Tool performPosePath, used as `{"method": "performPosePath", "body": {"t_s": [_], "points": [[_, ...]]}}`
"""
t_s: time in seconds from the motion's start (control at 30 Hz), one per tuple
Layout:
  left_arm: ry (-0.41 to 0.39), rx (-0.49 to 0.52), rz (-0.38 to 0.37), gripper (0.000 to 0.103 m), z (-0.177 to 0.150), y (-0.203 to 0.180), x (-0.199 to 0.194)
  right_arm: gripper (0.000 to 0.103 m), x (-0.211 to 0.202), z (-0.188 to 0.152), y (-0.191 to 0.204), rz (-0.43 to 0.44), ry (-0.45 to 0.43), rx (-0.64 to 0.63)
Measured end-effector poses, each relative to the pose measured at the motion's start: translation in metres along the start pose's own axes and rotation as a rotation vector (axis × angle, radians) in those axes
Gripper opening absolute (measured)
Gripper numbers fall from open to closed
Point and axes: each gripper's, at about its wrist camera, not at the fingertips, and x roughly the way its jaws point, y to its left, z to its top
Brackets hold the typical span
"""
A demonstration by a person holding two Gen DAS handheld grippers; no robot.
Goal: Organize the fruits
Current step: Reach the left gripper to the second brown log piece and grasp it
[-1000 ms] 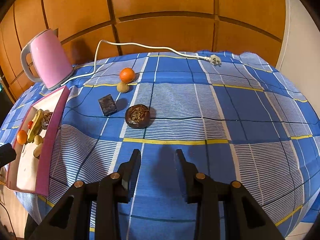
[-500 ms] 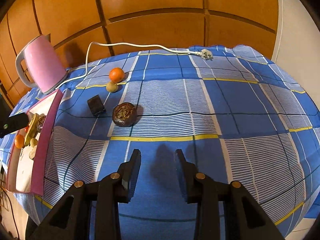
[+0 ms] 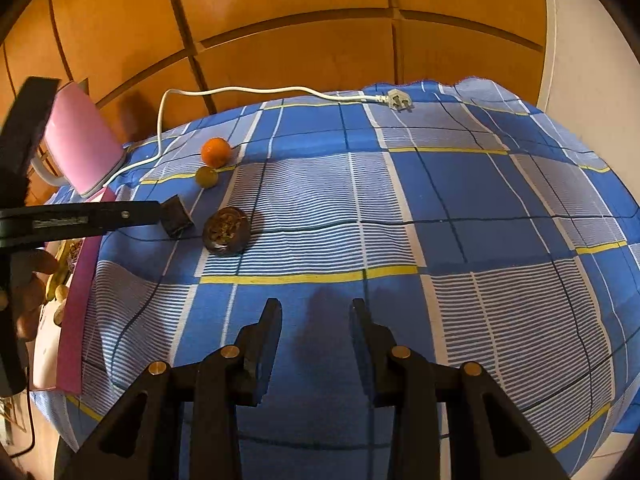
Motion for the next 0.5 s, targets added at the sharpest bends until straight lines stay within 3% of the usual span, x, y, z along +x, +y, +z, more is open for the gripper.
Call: {"method": "performPosePath", "body": {"t_s": [0.2,0.23,0.27,0.33,0.5], "points": [[0.04,-0.013,-0.022,0.052,0.009,0.002,0.033,0.035,0.005,0.001,-0.009,-0.006,0.008,0.018],[0.043,-0.016,-0.014,0.044,0.008,0.002,0.037,0.035,0.005,0.002,-0.009,-0.005,0.009,0.018],[0.039,-0.025,-0.015,0.043,0.007,0.004,0.038,0.035,0.007,0.002,-0.009,-0.005,0.011,0.018],[0.026,-0.064,-0.064,0.043,0.002,0.009,0.033,0.035,0.008,0.002,-0.011,-0.007,0.013,0.02],[-0.058,-0.078,-0.057,0.043,-0.026,0.002,-0.004,0.035,0.011,0.004,-0.012,-0.007,0.017,0.017]]}}
